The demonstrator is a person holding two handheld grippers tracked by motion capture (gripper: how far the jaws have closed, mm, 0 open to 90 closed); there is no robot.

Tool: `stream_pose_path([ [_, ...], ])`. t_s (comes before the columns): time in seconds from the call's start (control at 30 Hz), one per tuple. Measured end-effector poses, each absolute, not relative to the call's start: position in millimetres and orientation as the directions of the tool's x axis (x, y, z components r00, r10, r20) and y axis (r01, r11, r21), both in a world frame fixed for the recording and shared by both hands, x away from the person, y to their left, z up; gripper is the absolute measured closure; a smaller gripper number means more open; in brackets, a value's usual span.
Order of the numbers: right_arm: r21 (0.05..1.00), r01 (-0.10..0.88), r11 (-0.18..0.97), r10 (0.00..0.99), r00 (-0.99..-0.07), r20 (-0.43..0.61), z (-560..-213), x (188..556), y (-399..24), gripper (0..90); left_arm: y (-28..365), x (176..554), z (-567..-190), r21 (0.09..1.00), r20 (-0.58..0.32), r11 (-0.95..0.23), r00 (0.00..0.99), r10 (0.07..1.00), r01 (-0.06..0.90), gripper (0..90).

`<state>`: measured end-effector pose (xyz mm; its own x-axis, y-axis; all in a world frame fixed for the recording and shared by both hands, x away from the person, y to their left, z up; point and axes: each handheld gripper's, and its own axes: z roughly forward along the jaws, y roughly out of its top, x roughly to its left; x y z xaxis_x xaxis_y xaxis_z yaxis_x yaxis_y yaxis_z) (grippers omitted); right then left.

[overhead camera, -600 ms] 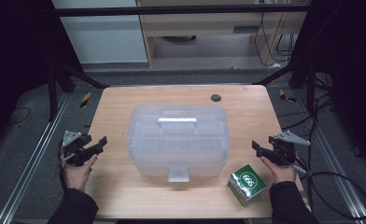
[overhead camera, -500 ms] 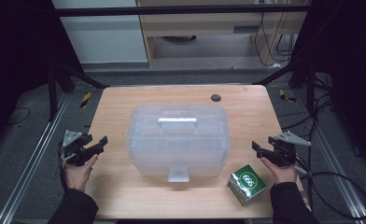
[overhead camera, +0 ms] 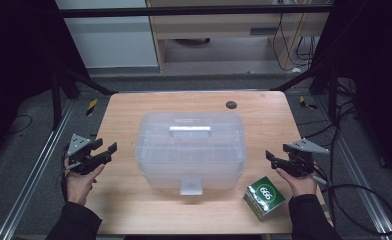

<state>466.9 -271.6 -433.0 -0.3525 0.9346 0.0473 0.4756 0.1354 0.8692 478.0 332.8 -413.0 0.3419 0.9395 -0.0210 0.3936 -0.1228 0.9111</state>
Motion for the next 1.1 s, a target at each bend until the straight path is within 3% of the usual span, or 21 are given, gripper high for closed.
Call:
stream_pose_path([
  [0.43,0.873,0.463,0.153,0.935,-0.353,0.023,-428.5,468.2,-274.4,27.5,330.5,481.2,-377.4,0.908,0.017,-0.182,0.400,0.916,0.378,29.3],
  [1.1,0.860,0.494,0.126,0.931,-0.357,0.069,-425.6,468.7,-272.9,27.3,300.9,489.0,-324.2,0.921,0.134,-0.291,0.491,0.861,0.260,30.0],
])
